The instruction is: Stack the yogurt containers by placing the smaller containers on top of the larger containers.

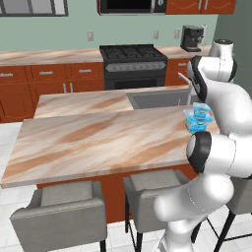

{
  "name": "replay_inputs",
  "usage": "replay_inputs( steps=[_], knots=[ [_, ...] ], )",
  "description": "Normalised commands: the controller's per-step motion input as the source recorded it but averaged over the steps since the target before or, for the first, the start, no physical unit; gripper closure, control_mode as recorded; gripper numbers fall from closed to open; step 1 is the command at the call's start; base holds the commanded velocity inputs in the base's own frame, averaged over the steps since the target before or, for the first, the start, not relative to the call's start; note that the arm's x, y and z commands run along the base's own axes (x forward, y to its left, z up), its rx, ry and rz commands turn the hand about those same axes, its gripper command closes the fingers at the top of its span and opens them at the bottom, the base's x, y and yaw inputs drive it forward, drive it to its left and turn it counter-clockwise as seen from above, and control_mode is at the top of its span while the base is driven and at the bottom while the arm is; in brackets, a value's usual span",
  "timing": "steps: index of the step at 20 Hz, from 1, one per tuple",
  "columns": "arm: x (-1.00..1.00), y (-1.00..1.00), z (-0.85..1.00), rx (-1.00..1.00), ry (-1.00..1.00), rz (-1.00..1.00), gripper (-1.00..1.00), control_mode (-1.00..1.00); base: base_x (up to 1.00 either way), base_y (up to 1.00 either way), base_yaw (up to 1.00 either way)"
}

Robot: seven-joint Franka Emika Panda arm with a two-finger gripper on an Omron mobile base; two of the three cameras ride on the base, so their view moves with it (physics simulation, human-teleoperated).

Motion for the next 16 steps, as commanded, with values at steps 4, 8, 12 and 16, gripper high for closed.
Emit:
replay_inputs(
  steps=[4, 8, 12, 16],
  knots=[
    [0.27, -0.08, -0.04, 0.04, 0.00, -0.04, 1.00, -1.00, 0.00, 0.00, 0.00],
    [0.21, -0.16, -0.01, 0.02, 0.00, -0.03, 1.00, -1.00, 0.00, 0.00, 0.00],
    [0.18, -0.14, -0.02, 0.02, 0.00, -0.03, 1.00, -1.00, 0.00, 0.00, 0.00],
    [0.03, -0.02, -0.02, 0.01, 0.00, -0.02, 1.00, -1.00, 0.00, 0.00, 0.00]
  ],
)
